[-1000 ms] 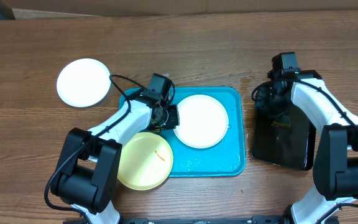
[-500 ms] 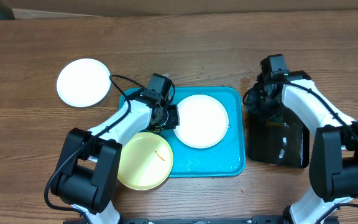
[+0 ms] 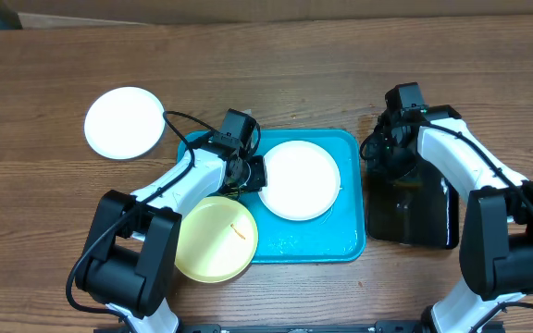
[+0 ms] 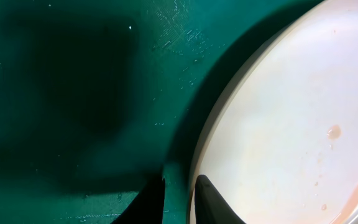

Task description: Clean dirty plates on tray and stack at the side

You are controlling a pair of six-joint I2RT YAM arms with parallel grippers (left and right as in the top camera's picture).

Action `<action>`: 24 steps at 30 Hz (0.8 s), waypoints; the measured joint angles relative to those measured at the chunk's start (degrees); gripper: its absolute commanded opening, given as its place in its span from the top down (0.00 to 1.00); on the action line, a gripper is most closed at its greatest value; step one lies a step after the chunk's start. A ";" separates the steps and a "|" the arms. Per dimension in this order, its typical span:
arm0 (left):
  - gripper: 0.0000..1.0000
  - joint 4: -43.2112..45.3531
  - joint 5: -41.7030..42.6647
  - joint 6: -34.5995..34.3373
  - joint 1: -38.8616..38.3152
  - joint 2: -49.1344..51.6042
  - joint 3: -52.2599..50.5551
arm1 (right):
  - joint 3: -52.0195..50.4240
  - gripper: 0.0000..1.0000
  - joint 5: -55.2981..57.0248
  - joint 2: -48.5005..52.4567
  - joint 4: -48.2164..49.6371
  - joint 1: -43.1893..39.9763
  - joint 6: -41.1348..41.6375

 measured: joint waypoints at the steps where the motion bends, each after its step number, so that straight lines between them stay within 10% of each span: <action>1: 0.81 0.00 0.00 0.00 0.00 0.00 0.00 | 0.00 0.96 -0.52 0.02 0.02 0.00 -0.48; 24: 0.80 0.13 0.00 0.00 0.00 0.00 0.00 | 0.00 0.92 -3.13 0.02 -2.71 0.00 -3.45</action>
